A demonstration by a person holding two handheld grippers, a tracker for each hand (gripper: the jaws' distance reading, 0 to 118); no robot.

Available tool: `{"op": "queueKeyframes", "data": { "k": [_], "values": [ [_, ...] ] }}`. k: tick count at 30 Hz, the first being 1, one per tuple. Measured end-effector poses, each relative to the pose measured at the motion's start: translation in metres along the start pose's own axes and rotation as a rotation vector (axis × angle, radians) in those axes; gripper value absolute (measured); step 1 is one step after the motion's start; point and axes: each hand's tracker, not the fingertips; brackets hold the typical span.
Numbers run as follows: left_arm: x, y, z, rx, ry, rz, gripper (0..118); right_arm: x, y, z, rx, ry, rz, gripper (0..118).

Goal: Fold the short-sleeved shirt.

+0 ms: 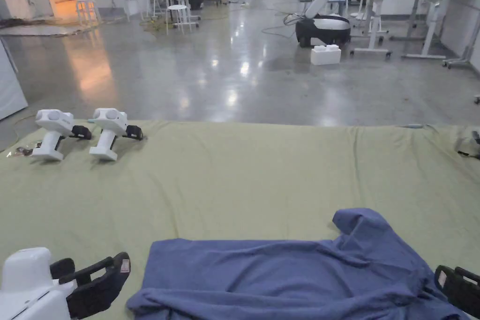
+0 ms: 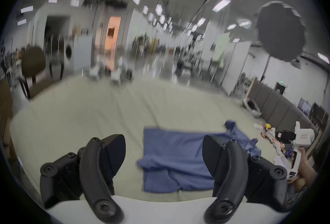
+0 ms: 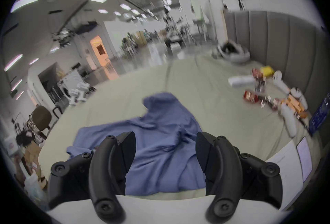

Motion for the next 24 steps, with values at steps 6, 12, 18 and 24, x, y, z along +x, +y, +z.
{"op": "queueKeyframes", "data": {
  "k": [6,12,18,24],
  "values": [
    [0.060,0.024,0.113,0.298,-0.041,-0.129,98,-0.061,-0.020,0.133,0.388,0.163,0.136,76],
    [0.096,0.006,0.163,0.303,-0.013,-0.298,94,-0.093,-0.038,0.174,0.336,0.059,0.231,75],
    [0.096,-0.003,0.168,0.231,0.018,-0.203,1,-0.098,-0.049,0.180,0.300,0.046,0.207,5],
    [0.092,-0.001,0.173,0.196,-0.011,-0.190,1,-0.113,-0.055,0.180,0.291,-0.050,0.295,2]
  ]
}}
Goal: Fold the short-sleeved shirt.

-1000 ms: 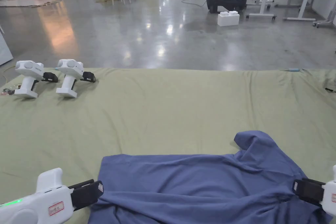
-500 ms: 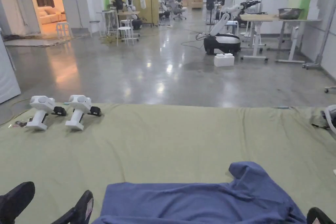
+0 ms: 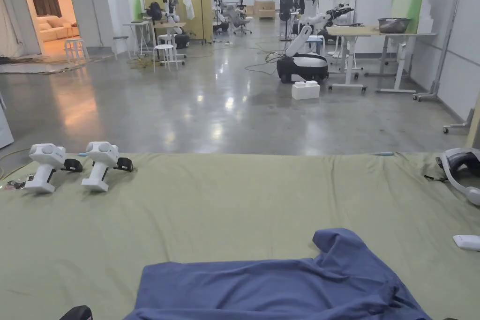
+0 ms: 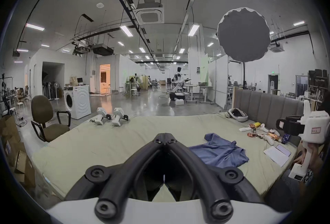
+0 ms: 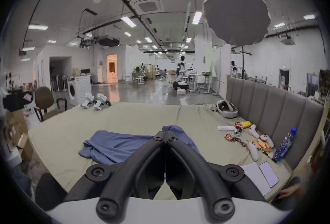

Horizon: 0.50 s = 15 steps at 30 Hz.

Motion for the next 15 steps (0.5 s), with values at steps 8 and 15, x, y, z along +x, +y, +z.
{"op": "queueKeyframes", "data": {
  "k": [8,15],
  "values": [
    [-0.011,-0.027,-0.024,-0.139,-0.007,0.071,30,-0.006,-0.005,-0.005,-0.016,0.040,-0.018,2],
    [-0.065,-0.123,-0.128,-0.461,-0.099,0.412,76,0.010,-0.031,-0.004,-0.164,0.046,-0.087,2]
  ]
}}
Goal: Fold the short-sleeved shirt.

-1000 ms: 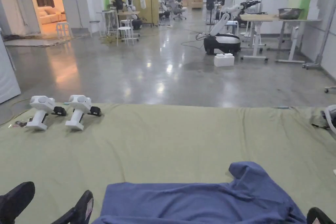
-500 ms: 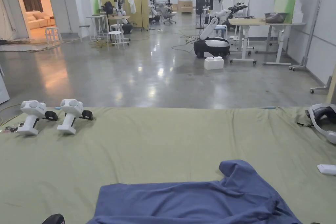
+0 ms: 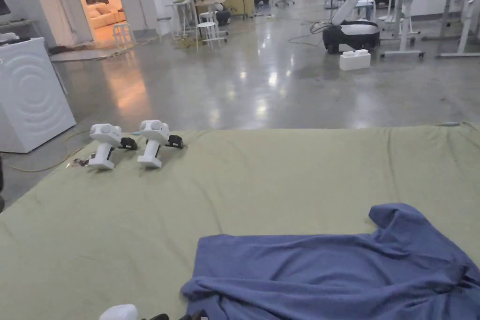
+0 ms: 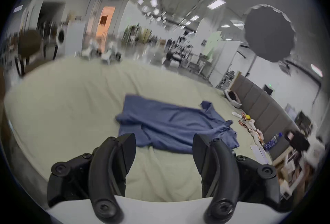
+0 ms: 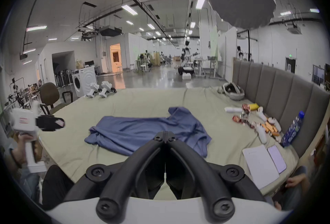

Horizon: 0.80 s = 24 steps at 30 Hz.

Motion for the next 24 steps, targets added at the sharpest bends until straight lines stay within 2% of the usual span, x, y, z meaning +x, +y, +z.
{"op": "queueKeyframes", "data": {
  "k": [4,7,9,10,11,12,13,15,24],
  "values": [
    [-0.035,-0.006,-0.076,-0.090,0.100,0.073,76,0.018,-0.013,0.001,-0.070,-0.014,-0.062,2],
    [-0.050,-0.006,-0.131,-0.160,0.185,-0.021,76,0.032,-0.018,0.003,-0.115,-0.065,-0.089,2],
    [-0.054,-0.005,-0.153,-0.208,0.194,-0.015,73,0.041,-0.020,0.003,-0.139,-0.090,-0.109,2],
    [-0.056,-0.006,-0.160,-0.212,0.174,-0.005,61,0.045,-0.021,0.003,-0.146,-0.105,-0.117,2],
    [-0.055,-0.006,-0.169,-0.224,0.157,0.003,38,0.051,-0.025,0.003,-0.154,-0.117,-0.123,2],
    [-0.051,-0.006,-0.175,-0.259,0.203,-0.009,8,0.055,-0.028,0.002,-0.166,-0.129,-0.127,2],
    [-0.049,-0.009,-0.184,-0.292,0.285,-0.046,3,0.059,-0.030,0.000,-0.177,-0.139,-0.130,2],
    [-0.048,-0.014,-0.189,-0.287,0.243,-0.032,3,0.064,-0.035,-0.003,-0.193,-0.152,-0.132,2],
    [-0.062,-0.013,-0.183,-0.284,0.238,0.040,3,0.076,-0.042,-0.019,-0.220,-0.124,-0.188,2]
  ]
}}
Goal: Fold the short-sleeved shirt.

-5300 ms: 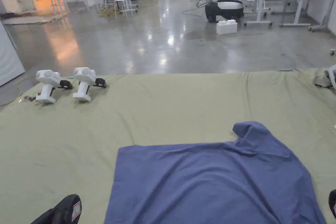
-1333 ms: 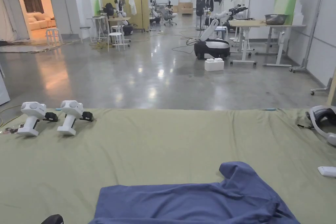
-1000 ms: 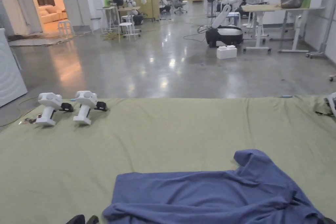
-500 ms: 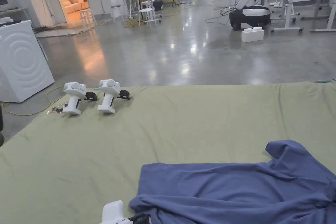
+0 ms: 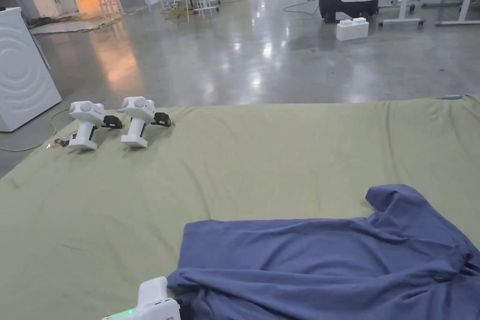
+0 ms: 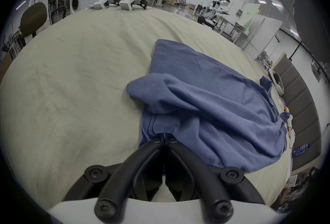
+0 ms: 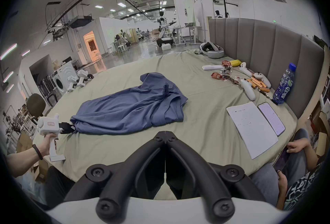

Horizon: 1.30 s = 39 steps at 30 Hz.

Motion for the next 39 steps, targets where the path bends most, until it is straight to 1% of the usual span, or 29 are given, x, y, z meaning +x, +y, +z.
{"op": "queueKeyframes", "data": {
  "k": [1,2,3,4,5,6,8,9,10,11,13,14,17,19,21,22,23,24,25,26,27,28,29,30,34,36,38,39],
  "values": [
    [0.000,0.002,0.001,-0.003,-0.002,0.010,3,0.001,0.002,-0.002,0.003,0.008,-0.009,3],
    [0.000,0.001,0.003,0.003,-0.008,0.019,3,0.003,0.003,-0.005,0.004,0.016,-0.017,6],
    [-0.001,-0.001,0.005,0.006,-0.015,0.025,2,0.002,0.005,-0.010,0.004,0.027,-0.042,22],
    [-0.002,-0.002,0.004,0.001,-0.022,0.022,2,0.005,0.007,-0.018,0.000,0.057,-0.073,54],
    [-0.003,-0.003,0.004,0.001,-0.021,0.017,2,0.009,0.010,-0.030,-0.015,0.086,-0.094,54],
    [-0.002,-0.004,0.007,0.006,-0.025,0.011,2,0.014,0.014,-0.047,-0.057,0.099,-0.113,62],
    [0.001,-0.004,0.006,-0.004,-0.008,-0.038,2,0.021,0.020,-0.085,-0.136,0.108,-0.138,92],
    [0.002,-0.003,0.004,-0.016,-0.003,-0.068,2,0.025,0.021,-0.105,-0.151,0.129,-0.155,100],
    [0.003,0.000,0.002,-0.023,0.005,-0.085,2,0.027,0.021,-0.128,-0.176,0.137,-0.157,102],
    [0.004,0.001,0.000,-0.032,0.006,-0.094,2,0.030,0.022,-0.150,-0.186,0.133,-0.140,102],
    [0.006,0.002,-0.003,-0.044,0.010,-0.106,2,0.029,0.022,-0.193,-0.210,0.046,-0.100,102],
    [0.006,0.003,-0.003,-0.045,0.014,-0.111,2,0.029,0.023,-0.210,-0.215,0.012,-0.095,102],
    [0.003,0.003,-0.004,-0.050,0.009,-0.106,2,0.032,0.026,-0.253,-0.241,0.001,-0.148,102],
    [0.002,0.002,-0.006,-0.043,0.003,-0.103,2,0.029,0.026,-0.275,-0.303,-0.038,-0.162,102],
    [0.002,0.000,-0.005,-0.035,0.002,-0.099,2,0.020,0.019,-0.290,-0.381,-0.081,-0.153,96],
    [0.003,0.000,-0.004,-0.034,0.000,-0.100,2,0.012,0.017,-0.287,-0.354,-0.139,-0.063,84],
    [0.003,0.000,-0.004,-0.032,0.002,-0.103,2,0.003,0.016,-0.281,-0.315,-0.164,0.026,76],
    [0.004,0.001,-0.003,-0.033,0.003,-0.105,2,-0.001,0.016,-0.278,-0.318,-0.135,0.071,65],
    [0.004,0.002,-0.001,-0.036,0.002,-0.104,2,-0.003,0.020,-0.275,-0.315,-0.126,0.091,37],
    [0.000,0.001,0.005,0.013,-0.051,-0.069,2,-0.003,0.023,-0.272,-0.311,-0.132,0.084,8],
    [-0.007,-0.003,0.015,0.045,-0.086,-0.050,2,-0.003,0.026,-0.266,-0.290,-0.151,0.098,8],
    [-0.010,-0.002,0.018,0.038,-0.069,-0.042,2,0.001,0.028,-0.262,-0.287,-0.145,0.081,8],
    [-0.015,-0.002,0.021,0.013,-0.047,-0.022,2,0.003,0.031,-0.261,-0.302,-0.121,0.034,8],
    [-0.021,-0.004,0.027,0.031,-0.065,0.015,2,0.005,0.032,-0.256,-0.288,-0.120,0.025,8],
    [-0.045,-0.004,0.054,0.044,-0.061,0.044,2,0.004,0.038,-0.228,-0.223,-0.122,0.011,8],
    [-0.053,-0.008,0.067,0.051,-0.065,0.056,2,-0.002,0.038,-0.204,-0.192,-0.121,0.004,8],
    [-0.059,-0.011,0.073,0.035,-0.103,0.074,2,-0.003,0.035,-0.193,-0.197,-0.101,0.013,8],
    [-0.058,-0.014,0.073,0.041,-0.102,0.068,2,-0.002,0.033,-0.194,-0.198,-0.103,0.030,8]
  ]
}}
